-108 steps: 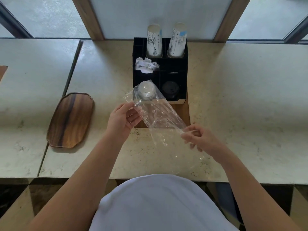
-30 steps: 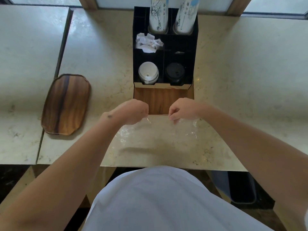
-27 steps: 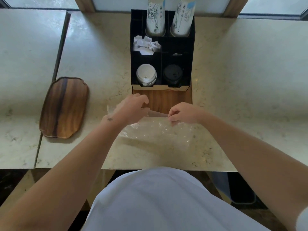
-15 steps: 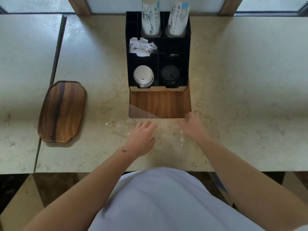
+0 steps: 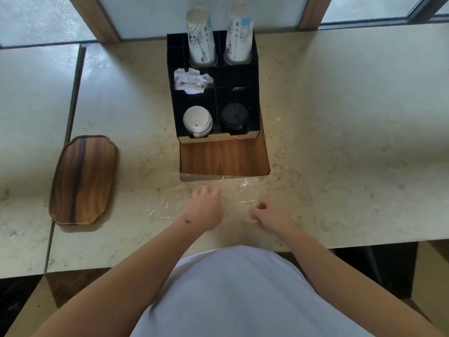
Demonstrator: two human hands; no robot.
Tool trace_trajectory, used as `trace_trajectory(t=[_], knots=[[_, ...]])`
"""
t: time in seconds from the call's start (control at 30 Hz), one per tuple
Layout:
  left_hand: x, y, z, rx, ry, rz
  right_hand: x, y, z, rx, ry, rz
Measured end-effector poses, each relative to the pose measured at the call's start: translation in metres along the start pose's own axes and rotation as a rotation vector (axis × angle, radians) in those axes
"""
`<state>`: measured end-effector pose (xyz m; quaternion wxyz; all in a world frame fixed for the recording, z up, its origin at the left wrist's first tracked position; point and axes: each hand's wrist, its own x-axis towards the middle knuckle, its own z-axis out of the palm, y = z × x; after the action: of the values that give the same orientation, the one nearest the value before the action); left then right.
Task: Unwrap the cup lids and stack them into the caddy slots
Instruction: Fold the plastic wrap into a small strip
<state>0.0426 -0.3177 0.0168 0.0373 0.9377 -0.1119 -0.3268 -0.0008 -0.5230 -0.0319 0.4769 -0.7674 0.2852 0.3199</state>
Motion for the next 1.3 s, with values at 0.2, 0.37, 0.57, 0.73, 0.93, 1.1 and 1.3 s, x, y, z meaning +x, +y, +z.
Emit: trace_trajectory(t=[0.2, 0.37, 0.57, 0.73, 0.93, 1.1, 1.3], knots=[[0.038, 0.011, -0.033, 0.072, 0.237, 0.416, 0.006, -0.024, -0.009, -0.223, -0.098, -0.334], [0.076, 0.023, -0.068, 0.191, 0.031, 0.541, 0.013, -0.034, -0.020, -0.318, -0.175, -0.379], [0.098, 0.010, -0.076, -0.043, -0.135, 0.430, 0.021, -0.027, -0.023, -0.268, -0.111, -0.316], [0.110, 0.003, -0.068, -0.069, -0.088, 0.378, 0.032, -0.025, -0.030, -0.255, 0.000, -0.294], [0.125, 0.007, -0.064, 0.101, -0.030, 0.507, 0.046, -0.032, -0.034, -0.391, 0.072, -0.322], [0.137, 0.009, -0.063, 0.224, 0.186, 0.613, 0.055, -0.038, -0.033, -0.495, 0.193, -0.492], [0.147, 0.003, -0.062, 0.240, 0.291, 0.627, 0.056, -0.038, -0.026, -0.594, 0.304, -0.720]])
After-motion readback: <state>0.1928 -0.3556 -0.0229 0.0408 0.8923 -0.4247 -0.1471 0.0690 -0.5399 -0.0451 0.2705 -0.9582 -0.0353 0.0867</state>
